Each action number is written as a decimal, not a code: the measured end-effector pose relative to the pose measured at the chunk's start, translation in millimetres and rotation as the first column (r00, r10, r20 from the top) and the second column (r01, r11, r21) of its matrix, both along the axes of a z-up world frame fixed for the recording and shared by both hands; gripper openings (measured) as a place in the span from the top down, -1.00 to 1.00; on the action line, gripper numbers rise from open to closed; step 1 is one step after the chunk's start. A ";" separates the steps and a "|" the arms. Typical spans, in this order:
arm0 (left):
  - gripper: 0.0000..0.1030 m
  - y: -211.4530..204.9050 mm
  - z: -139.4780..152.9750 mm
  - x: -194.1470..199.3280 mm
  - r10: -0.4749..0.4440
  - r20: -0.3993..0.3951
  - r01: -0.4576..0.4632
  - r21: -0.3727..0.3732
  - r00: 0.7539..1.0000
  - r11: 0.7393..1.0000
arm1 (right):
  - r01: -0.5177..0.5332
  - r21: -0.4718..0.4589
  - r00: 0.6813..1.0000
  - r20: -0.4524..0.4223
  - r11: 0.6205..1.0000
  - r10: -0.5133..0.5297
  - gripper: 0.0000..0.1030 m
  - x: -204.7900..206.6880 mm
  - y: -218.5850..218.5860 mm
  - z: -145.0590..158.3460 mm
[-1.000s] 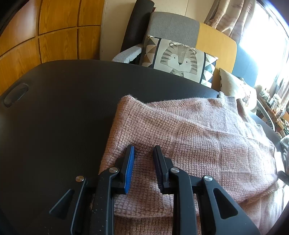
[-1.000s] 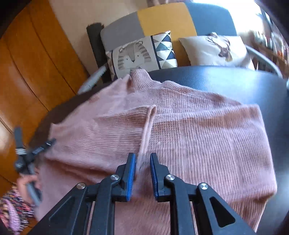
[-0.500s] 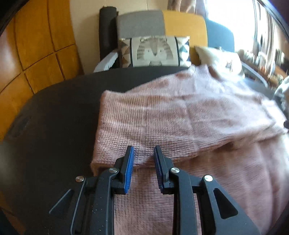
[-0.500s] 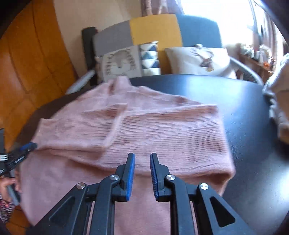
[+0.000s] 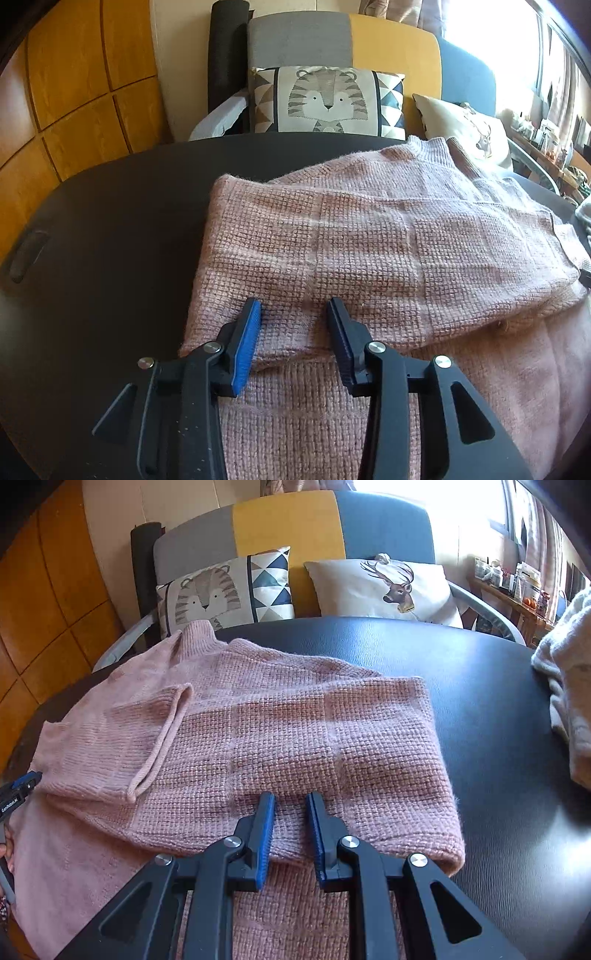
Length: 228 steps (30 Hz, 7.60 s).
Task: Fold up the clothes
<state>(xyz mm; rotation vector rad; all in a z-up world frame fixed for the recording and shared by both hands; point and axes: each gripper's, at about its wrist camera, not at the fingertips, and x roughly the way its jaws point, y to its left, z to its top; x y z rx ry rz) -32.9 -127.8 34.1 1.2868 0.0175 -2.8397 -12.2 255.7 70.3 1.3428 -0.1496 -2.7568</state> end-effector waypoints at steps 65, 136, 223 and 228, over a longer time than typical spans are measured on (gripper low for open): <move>-0.82 32.7 -7.6 120.5 -0.392 -0.007 0.387 -0.145 0.920 0.911 | -0.296 0.034 0.953 0.076 0.955 0.293 0.45 109.8 13.2 -5.9; -0.58 10.8 -9.9 252.8 -0.375 -0.105 0.389 0.287 0.921 0.875 | -0.167 -0.309 0.980 0.050 0.936 0.192 0.39 235.8 72.3 -14.5; 0.91 -77.8 40.1 176.0 -0.038 -0.210 0.208 0.903 0.977 0.376 | -0.113 -0.875 0.993 -0.095 0.470 0.063 0.86 185.1 113.6 36.2; 0.91 -78.9 17.7 133.1 -0.027 -0.145 0.144 0.907 0.989 0.396 | -0.035 -0.877 0.999 -0.013 0.479 0.050 0.86 131.2 106.6 14.1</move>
